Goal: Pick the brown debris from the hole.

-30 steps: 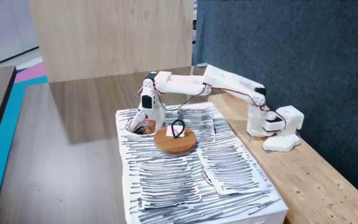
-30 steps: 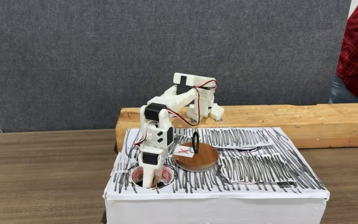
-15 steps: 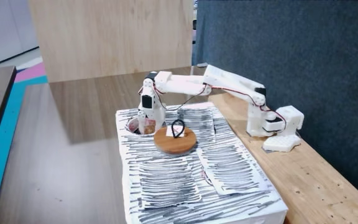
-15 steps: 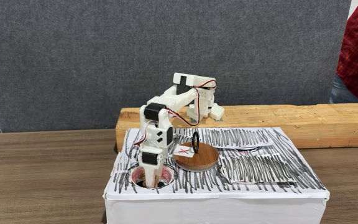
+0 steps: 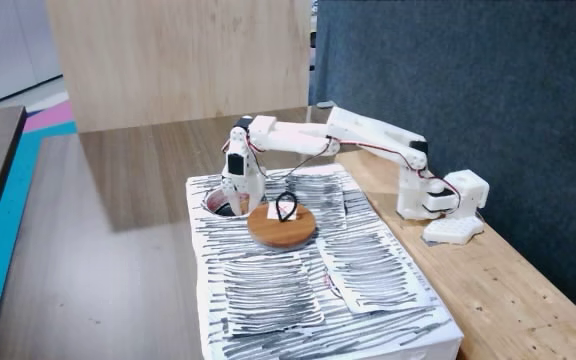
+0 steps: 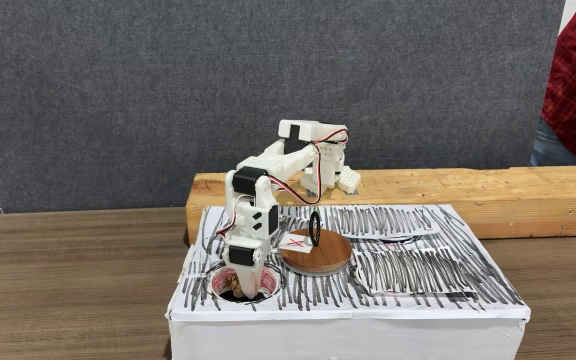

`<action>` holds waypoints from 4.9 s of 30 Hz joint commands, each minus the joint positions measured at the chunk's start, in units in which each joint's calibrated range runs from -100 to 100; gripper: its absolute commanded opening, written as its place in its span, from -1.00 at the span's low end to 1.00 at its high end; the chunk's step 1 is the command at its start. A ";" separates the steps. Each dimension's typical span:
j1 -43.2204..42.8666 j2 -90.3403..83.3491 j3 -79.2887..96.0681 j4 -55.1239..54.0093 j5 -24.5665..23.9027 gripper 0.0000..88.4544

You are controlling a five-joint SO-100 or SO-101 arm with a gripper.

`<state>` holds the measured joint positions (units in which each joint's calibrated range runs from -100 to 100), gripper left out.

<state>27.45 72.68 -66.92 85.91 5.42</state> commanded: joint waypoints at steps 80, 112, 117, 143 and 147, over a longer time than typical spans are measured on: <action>0.77 0.44 -11.17 6.63 -0.48 -0.40; 0.55 3.96 -11.26 4.78 0.04 -0.97; 0.18 3.20 -11.26 4.78 0.04 -0.97; -11.73 -16.65 -14.21 13.17 -0.33 -0.97; -15.68 -16.81 -14.12 13.17 -0.43 -0.97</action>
<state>13.91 58.97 -80.13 98.38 5.16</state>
